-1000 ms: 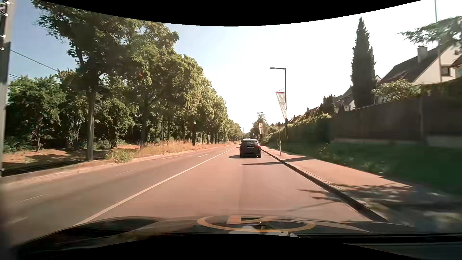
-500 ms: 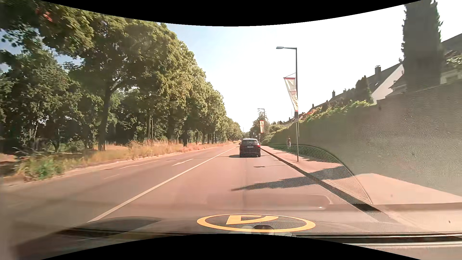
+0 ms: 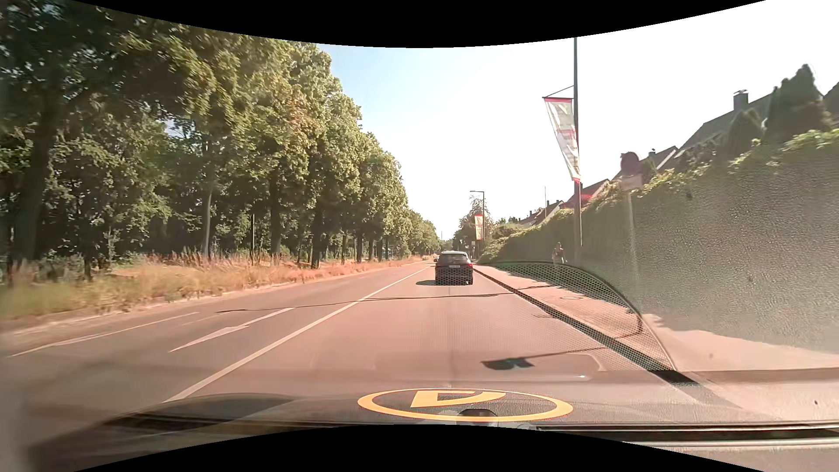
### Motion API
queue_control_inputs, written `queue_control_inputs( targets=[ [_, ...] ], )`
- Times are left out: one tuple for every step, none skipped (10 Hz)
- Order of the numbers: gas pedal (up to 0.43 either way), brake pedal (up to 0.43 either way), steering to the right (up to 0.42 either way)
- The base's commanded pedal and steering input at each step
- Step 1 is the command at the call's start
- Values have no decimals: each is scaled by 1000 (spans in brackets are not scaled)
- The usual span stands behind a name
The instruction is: Follow the waypoints while adhering to traffic rules and regulations
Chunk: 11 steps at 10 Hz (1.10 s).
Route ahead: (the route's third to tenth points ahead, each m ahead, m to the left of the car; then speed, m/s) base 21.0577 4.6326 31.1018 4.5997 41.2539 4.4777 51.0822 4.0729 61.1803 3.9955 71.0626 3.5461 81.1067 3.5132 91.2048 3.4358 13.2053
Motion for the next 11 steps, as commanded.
queue_control_inputs(
  targets=[
    [110, 0, -1],
    [118, 0, -1],
    [118, 0, -1],
    [118, 0, -1],
    [118, 0, -1],
    [130, 0, -1],
    [138, 0, -1],
    [138, 0, -1],
    [138, 0, -1],
    [138, 0, 0],
    [138, 0, 3]
  ],
)
